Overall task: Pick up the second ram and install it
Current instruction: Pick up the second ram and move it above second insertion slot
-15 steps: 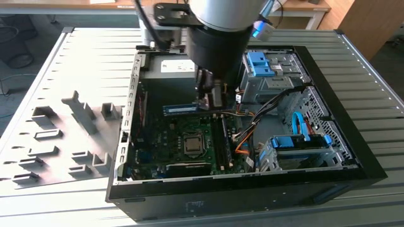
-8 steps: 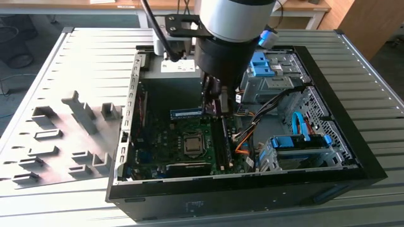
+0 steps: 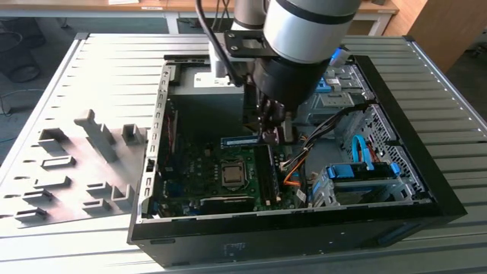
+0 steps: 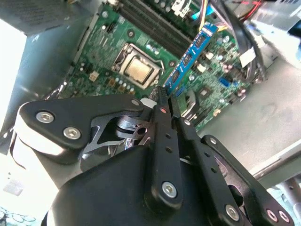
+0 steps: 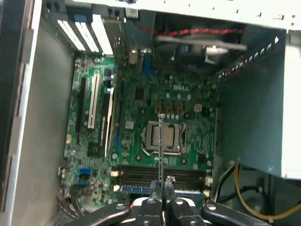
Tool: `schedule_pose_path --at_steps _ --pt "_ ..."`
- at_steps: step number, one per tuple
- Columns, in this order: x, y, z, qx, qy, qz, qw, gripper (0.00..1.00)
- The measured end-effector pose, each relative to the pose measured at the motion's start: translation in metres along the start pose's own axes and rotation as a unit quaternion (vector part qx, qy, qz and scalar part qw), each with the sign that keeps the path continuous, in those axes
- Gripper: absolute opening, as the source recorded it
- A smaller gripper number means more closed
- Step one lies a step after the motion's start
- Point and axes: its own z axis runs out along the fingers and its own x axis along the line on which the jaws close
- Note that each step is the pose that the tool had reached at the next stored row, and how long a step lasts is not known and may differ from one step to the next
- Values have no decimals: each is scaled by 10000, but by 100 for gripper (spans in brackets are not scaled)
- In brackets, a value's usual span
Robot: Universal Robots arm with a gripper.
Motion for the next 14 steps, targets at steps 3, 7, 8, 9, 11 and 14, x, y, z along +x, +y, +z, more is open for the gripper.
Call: schedule_pose_path --at_steps 3,7,8,9,11,14 --pt "6 -60 28 0 0 0 10000 14" --pt "14 -141 71 0 0 0 10000 14" --pt "16 -163 81 -1 0 0 10000 14" --pt "18 -185 90 -1 -1 0 10000 14" --pt "22 -225 109 -2 -1 0 10000 14" --pt "27 -270 137 -2 0 0 10000 14"
